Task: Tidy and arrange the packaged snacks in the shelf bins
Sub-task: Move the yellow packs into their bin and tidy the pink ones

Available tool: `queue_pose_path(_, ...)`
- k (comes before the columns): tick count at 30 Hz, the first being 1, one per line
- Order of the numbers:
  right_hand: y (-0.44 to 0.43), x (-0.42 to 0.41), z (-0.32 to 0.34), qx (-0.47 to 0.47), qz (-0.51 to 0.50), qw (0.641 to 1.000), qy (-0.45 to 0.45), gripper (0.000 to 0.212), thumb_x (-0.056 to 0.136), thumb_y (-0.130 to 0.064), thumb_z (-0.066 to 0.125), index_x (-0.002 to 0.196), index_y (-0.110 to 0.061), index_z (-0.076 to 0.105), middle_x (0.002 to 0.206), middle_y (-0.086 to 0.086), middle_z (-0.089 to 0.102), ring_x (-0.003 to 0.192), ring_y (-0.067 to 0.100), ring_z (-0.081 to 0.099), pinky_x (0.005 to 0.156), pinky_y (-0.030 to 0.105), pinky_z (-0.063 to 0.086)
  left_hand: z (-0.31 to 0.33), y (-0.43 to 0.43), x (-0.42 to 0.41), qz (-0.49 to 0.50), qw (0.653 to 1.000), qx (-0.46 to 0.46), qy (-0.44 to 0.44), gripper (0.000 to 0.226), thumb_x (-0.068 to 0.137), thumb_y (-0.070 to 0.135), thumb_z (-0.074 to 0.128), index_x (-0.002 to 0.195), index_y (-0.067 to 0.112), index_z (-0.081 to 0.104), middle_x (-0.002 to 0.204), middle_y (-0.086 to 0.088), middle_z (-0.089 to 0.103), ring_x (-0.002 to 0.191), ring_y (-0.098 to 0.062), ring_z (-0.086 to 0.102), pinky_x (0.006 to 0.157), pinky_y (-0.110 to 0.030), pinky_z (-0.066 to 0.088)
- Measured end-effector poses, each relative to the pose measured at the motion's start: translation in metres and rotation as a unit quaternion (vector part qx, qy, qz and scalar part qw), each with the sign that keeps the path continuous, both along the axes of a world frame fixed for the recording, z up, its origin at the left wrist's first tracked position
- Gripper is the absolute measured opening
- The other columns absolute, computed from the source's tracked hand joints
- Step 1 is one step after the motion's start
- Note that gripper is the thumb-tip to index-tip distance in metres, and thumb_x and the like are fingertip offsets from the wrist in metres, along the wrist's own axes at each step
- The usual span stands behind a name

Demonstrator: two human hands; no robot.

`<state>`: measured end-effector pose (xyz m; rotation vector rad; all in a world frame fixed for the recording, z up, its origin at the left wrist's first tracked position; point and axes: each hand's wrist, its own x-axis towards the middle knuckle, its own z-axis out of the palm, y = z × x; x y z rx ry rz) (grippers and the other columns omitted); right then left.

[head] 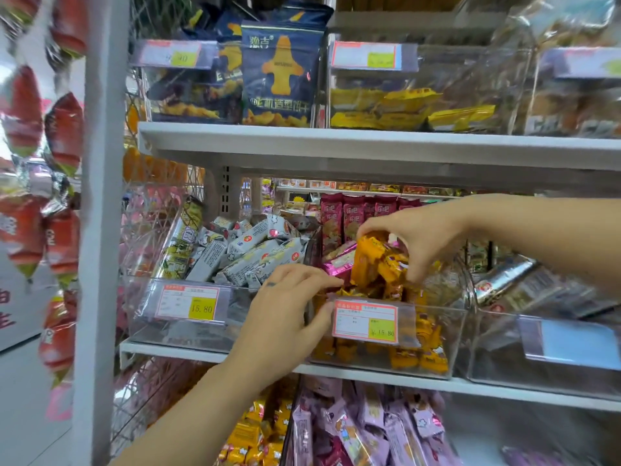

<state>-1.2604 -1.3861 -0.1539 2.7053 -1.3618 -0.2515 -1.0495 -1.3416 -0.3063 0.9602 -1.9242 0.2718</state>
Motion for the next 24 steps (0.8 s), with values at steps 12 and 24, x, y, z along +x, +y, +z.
queue_pose_path(12,0.092,0.013,-0.001,-0.043,0.140,0.959,-0.243,0.088,0.057,-0.033,0.084,0.131,-0.036,0.035,0.115,-0.011,0.058,0.102,0.012,0.059,0.087,0.035,0.051,0.033,0.027,-0.002,-0.089,0.986,-0.033,0.136,0.052,0.085,0.019,0.064,0.130,0.033,0.043,0.123,0.010,0.052,0.116,0.001,0.047,0.095,-0.009,0.036)
queue_pose_path(24,0.126,0.098,-0.152,0.003,0.210,0.913,-0.350,0.093,0.061,-0.023,0.087,0.140,-0.021,0.038,0.129,-0.004,0.053,0.112,0.006,0.051,0.096,0.023,0.044,-0.061,0.106,0.097,0.013,0.996,-0.003,0.089,0.037,0.081,0.022,0.058,0.115,0.036,0.050,0.105,0.025,0.051,0.098,0.004,0.052,0.084,-0.011,0.039)
